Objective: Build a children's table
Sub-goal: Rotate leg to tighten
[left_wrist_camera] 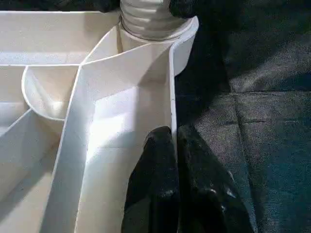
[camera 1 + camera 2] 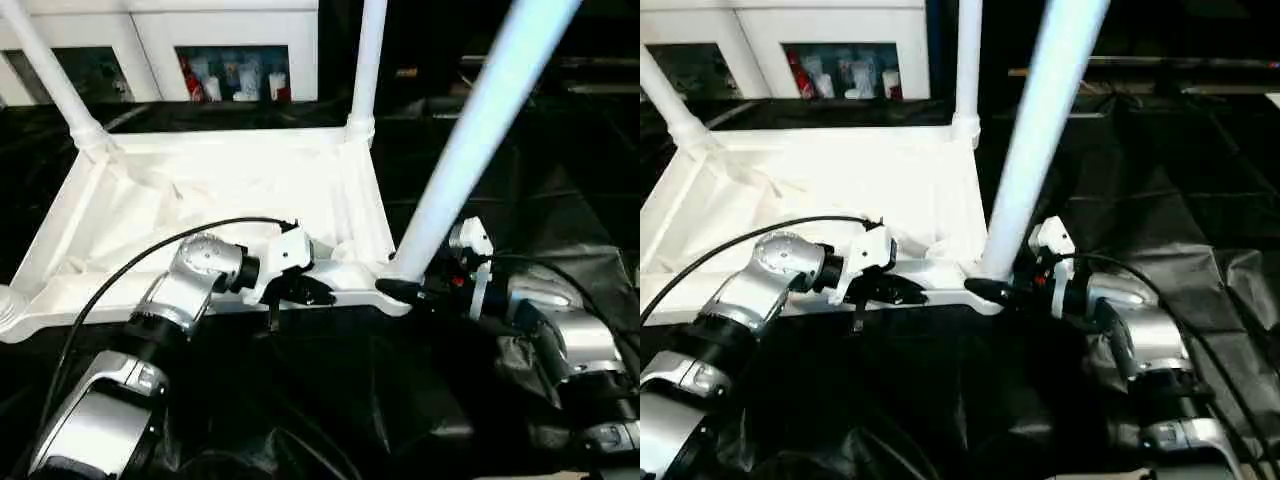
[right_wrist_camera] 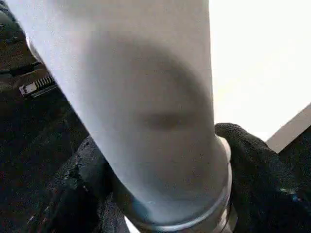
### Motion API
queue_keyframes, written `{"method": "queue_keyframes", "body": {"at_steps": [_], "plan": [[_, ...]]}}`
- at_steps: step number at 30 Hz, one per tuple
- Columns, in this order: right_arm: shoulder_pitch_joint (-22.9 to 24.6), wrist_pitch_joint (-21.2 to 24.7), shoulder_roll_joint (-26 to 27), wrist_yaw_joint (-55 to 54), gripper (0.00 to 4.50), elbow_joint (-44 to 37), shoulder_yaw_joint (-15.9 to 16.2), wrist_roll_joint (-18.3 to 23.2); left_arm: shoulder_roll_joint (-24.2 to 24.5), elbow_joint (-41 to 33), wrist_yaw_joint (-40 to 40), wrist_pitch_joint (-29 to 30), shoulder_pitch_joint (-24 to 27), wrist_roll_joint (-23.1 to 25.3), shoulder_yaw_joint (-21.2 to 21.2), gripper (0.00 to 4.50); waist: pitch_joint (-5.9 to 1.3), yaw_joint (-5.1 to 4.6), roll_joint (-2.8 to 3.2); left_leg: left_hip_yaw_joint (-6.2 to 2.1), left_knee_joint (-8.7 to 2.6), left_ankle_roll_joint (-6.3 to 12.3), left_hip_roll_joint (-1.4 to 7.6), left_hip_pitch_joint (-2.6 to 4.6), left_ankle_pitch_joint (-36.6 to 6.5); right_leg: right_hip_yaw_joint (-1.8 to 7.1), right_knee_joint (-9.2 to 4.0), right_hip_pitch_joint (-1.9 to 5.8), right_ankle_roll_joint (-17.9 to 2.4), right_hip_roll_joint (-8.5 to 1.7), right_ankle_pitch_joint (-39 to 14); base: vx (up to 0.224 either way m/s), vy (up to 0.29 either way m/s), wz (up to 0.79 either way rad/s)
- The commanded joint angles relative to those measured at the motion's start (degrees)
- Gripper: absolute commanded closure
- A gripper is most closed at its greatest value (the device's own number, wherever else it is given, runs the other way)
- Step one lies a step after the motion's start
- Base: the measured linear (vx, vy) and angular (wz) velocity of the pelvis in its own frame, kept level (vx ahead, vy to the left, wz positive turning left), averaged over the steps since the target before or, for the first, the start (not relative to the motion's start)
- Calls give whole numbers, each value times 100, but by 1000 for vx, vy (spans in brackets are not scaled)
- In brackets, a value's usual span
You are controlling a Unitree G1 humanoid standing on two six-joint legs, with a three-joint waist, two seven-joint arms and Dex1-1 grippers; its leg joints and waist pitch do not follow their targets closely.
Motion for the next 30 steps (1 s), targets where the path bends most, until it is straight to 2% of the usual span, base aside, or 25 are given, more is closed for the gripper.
{"method": "queue_keyframes", "body": {"at_steps": [1, 5, 9, 13, 15, 16, 18, 19, 20, 21, 23, 25, 28, 29, 30], "plan": [[191, 219, 10, -62, 170, 528, 336, -390, -56, -220, -140, 11, 43, -348, 108, 450, -437, 36, -21, -184, -314, 753, 367, 80, -265, 254, -322, 327, -1770, -547, 518, 0, 0, 0], [73, 243, 16, -179, 170, 853, 489, -631, -23, -242, -224, 43, 47, -332, 64, 450, -393, 0, -9, -188, -351, 621, 374, 100, -547, 260, -376, 321, -1779, -557, 180, 0, 0, 0], [26, 264, 91, -205, 170, 997, 436, -575, -7, -267, -245, 82, 43, -334, 67, 450, -356, -25, -4, -198, -388, 483, 381, 109, -760, 270, -417, 323, -1741, -562, -160, 0, 0, 0], [74, 193, 125, -240, 170, 998, 402, -543, 4, -285, -235, 107, 53, -342, 81, 450, -339, -36, 3, -199, -396, 492, 384, 112, -762, 274, -420, 311, -1750, -560, -82, 0, 0, 0], [111, 118, 183, -380, 170, 996, 324, -526, 1, -254, -132, 110, 46, -318, 104, 450, -326, -38, 7, -199, -408, 467, 393, 120, -856, 281, -438, 299, -1739, -571, -208, 0, 0, 0], [120, 88, 226, -499, 170, 1007, 273, -517, -8, -226, -67, 123, 36, -302, 117, 450, -314, -40, 15, -202, -415, 454, 393, 120, -887, 282, -444, 294, -1735, -573, -257, 0, 0, 0], [50, -52, 545, -1426, 170, 1236, -38, -512, -113, 47, 515, 252, -105, -100, 179, 450, -294, -67, 20, -209, -444, 359, 402, 125, -1002, 289, -468, 276, -1709, -581, -464, 0, 0, 0], [50, -52, 545, -1426, 170, 1236, -38, -512, -113, 47, 515, 252, -105, -100, 179, 450, -279, -102, 18, -223, -468, 263, 384, 121, -1155, 288, -497, 286, -1669, -596, -781, 0, 0, 0], [-46, -93, 781, -2047, 170, 1487, -249, -491, -237, 210, 854, 410, -213, -64, 253, 450, -259, -123, 22, -235, -494, 168, 378, 121, -1278, 285, -531, 288, -1580, -601, -1125, 0, 0, 0], [-46, -93, 781, -2047, 170, 1487, -249, -491, -237, 210, 854, 410, -213, -64, 253, 450, -244, -136, 24, -238, -506, 94, 378, 160, -1453, 300, -578, 253, -1502, -611, -1462, 0, 0, 0], [-255, -204, 1189, -3144, 170, 1979, -553, -466, -518, 438, 1393, 728, -413, -19, 329, 450, -215, -154, 35, -244, -527, -4, 373, 185, -1624, 318, -624, 214, -1410, -622, -1832, 0, 0, 0], [-400, -269, 1423, -3709, 170, 2279, -726, -406, -708, 585, 1738, 875, -532, 32, 350, 450, -196, -186, 38, -282, -566, -109, 371, 198, -1816, 297, -662, 215, -1271, -630, -2263, 0, 0, 0], [-647, -479, 1758, -4464, 171, 2708, -861, -444, -1072, 815, 2424, 1128, -691, 92, 410, 450, -183, -200, 67, -258, -611, -130, 375, 257, -1952, 310, -722, 167, -1208, -611, -2203, 0, 0, 0], [-785, -541, 1936, -4766, 171, 2900, -959, -386, -1249, 908, 2735, 1165, -742, 148, 402, 450, -172, -189, 55, -270, -620, -156, 371, 285, -2072, 305, -748, 177, -1172, -616, -2346, 0, 0, 0], [-903, -596, 2081, -5024, 171, 3051, -1031, -352, -1389, 980, 2953, 1197, -778, 184, 391, 450, -182, -190, 63, -281, -632, -159, 376, 273, -2049, 306, -745, 196, -1157, -626, -2309, 0, 0, 0]]}}
